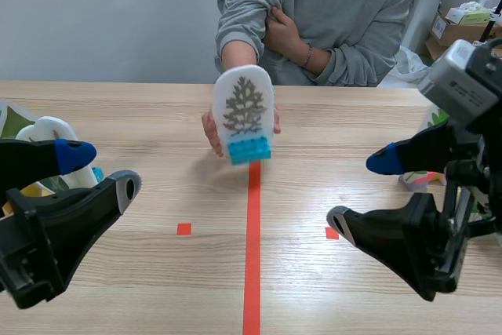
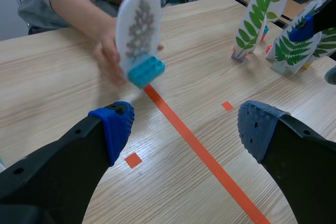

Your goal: Do the leaf sorting experiment

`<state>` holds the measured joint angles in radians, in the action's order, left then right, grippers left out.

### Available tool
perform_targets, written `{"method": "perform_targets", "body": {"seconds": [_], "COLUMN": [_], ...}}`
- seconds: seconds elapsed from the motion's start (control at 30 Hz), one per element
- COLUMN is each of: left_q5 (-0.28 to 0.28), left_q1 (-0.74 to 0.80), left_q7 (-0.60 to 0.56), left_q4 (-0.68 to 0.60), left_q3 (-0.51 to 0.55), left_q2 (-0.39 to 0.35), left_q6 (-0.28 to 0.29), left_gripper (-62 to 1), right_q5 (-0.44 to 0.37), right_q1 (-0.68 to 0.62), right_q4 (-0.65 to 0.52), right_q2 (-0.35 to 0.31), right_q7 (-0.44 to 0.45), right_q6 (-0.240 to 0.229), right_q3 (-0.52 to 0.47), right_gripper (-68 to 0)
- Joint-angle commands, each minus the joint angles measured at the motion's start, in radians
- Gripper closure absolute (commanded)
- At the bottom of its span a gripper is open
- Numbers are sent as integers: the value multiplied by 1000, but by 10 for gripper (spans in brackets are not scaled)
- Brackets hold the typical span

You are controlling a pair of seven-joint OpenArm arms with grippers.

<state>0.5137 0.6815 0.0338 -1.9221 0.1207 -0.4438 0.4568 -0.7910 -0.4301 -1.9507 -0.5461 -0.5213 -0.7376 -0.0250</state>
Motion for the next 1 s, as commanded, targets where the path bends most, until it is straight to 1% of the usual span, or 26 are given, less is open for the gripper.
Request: {"method": "perform_targets", "body": {"seconds": [0.0,0.13,0.27,0.33,0.63,0.77,0.97], "left_q5": [7,7,7,7,8,46,48], "left_q1": [-3,-3,-1,0,0,0,0], "left_q7": [-14,-13,-13,-13,-12,-14,-12], "left_q4": [-14,-14,-14,-14,-14,-14,-14], "left_q3": [3,3,3,3,3,3,3], "left_q2": [-6,-6,-6,-6,-6,-6,-6], "left_q6": [3,3,3,3,2,2,2], "left_gripper": [-437,-437,-437,-437,-437,-437,-437], "right_q5": [-12,-32,-33,-46,-159,-235,-235], "right_q1": [8,3,-21,-33,-39,-39,-38], "right_q4": [24,62,65,65,69,99,126], "right_q2": [-13,-13,-13,-7,7,10,21], "right_q7": [12,12,18,19,-17,-39,-42], "right_q6": [-8,-8,-8,-8,-8,-8,-8], "right_q3": [-19,-23,-25,-42,-185,-196,-196], "right_gripper": [-529,-529,-529,-529,-529,-529,-529]}}
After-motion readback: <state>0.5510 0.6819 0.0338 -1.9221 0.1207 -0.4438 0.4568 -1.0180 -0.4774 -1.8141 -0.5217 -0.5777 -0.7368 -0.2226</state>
